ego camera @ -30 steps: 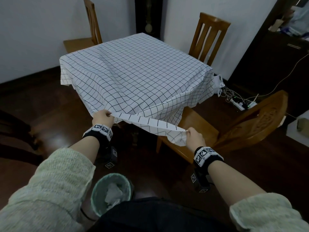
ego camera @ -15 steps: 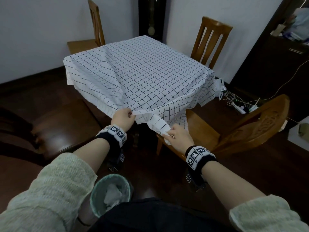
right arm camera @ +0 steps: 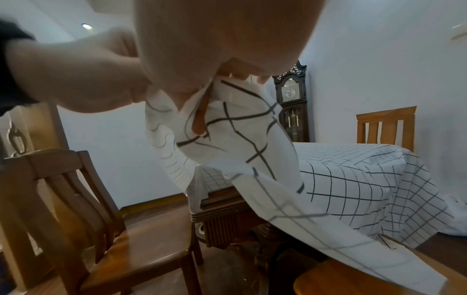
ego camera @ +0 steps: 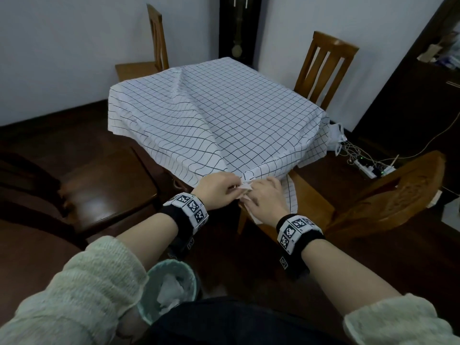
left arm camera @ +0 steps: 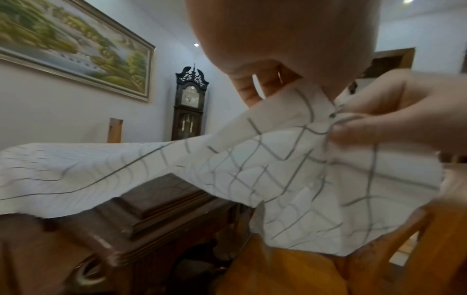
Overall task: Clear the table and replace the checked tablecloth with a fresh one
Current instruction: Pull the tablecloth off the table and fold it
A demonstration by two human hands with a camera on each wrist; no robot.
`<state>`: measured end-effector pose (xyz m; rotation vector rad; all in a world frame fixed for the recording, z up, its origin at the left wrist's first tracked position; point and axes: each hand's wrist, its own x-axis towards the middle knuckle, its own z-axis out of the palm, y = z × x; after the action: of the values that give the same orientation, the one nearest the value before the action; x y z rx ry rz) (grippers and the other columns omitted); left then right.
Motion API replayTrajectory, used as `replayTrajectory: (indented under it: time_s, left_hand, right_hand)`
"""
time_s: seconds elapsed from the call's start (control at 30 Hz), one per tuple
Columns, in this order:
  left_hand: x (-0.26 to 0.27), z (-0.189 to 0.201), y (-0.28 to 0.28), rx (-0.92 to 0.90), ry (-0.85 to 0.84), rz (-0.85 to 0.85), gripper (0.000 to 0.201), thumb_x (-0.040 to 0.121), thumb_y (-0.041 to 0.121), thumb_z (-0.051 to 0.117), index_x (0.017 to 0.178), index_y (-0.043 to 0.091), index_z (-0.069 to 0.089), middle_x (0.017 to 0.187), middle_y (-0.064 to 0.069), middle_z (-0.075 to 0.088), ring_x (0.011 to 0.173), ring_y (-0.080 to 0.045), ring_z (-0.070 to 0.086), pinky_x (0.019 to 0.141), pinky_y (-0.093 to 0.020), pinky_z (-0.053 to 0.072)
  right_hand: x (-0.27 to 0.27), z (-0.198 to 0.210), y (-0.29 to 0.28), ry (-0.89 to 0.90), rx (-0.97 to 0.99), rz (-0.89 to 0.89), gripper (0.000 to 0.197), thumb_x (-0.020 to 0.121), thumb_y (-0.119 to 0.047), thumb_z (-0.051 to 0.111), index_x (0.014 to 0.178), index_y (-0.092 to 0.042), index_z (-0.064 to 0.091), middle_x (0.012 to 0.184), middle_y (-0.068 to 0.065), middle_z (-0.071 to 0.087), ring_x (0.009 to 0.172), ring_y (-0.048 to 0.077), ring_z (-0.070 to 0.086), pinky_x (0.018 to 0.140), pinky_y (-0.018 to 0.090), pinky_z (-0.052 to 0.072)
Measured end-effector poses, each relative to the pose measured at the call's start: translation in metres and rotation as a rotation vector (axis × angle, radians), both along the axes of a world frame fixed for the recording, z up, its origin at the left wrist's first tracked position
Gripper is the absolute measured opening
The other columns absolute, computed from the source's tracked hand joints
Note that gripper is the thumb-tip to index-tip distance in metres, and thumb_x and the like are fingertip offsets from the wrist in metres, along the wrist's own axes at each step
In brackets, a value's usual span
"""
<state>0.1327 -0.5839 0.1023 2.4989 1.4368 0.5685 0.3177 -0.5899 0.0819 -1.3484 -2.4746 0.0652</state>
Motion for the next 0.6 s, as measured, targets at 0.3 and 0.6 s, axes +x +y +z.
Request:
replayTrajectory:
  time_s: [0.3,0.6]
  left_hand:
    - [-0.029,-0.03,0.023,-0.134,0.189,0.393,0.035,0.087,0.047,0.055,0.118,0.03,0.055,0.117,0.009,0.06,0.113,-0.018,0.052,0.096,-0.04,0.039]
    - [-0.039,-0.024,0.039,-0.322,0.002,0.672,0.03,0.098,0.028,0.039,0.102,0.009,0.063,0.101,-0.013,0.066,0.095,-0.033,0.061,0.077,-0.036,0.047]
  right_hand:
    - [0.01,0.019,-0.003,0.391,0.38,-0.052,0.034,0.086,-0.027,0.063,0.054,-0.016,0.057,0.083,-0.003,0.068,0.095,0.022,0.065,0.088,0.036,0.028]
    - [0.031,0.035,-0.002,0.132,0.336,-0.282,0.031,0.087,-0.039,0.058,0.066,-0.022,0.073,0.109,-0.002,0.068,0.112,0.019,0.053,0.093,0.042,0.025]
